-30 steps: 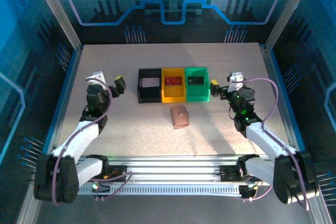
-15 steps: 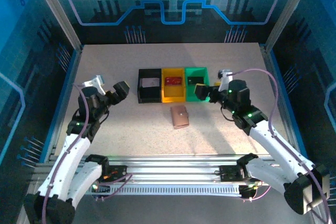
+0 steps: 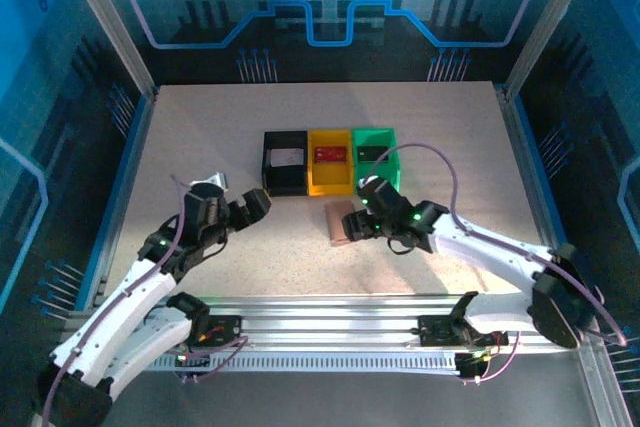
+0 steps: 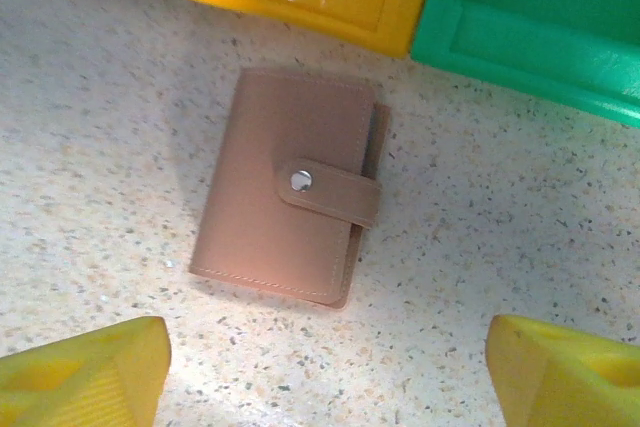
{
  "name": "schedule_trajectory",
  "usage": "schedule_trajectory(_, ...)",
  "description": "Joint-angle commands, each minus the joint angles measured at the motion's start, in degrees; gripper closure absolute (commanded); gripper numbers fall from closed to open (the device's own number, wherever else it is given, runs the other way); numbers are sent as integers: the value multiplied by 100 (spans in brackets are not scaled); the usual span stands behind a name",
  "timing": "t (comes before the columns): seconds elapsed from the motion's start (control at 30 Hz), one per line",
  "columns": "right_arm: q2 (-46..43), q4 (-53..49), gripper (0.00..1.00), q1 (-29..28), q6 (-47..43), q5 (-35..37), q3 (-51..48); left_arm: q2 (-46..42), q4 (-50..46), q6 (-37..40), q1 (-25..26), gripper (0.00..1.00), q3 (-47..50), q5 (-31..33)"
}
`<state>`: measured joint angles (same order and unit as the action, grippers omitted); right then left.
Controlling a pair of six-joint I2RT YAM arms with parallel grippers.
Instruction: Take the credit cards out of the card holder
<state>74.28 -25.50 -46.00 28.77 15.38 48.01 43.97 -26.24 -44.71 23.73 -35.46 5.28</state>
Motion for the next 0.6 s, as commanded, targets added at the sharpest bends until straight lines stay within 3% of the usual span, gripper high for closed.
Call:
schedule_trajectory(0.0, 384, -433, 20, -116, 120, 328, 437, 227, -496, -379, 305, 1, -144, 585)
schedule_trajectory(0.13, 769, -328, 23, -147, 85, 214, 661, 411, -224, -414, 613, 1, -43, 687)
schedule_trajectory(0.3, 1224, -369, 24, -146, -3, 68, 1015, 933, -606, -609, 624, 1, -349, 836)
schedule_trajectory(0.57, 1779, -404, 36, -152, 16, -144, 1294, 984, -445, -879, 624, 1, -418, 720)
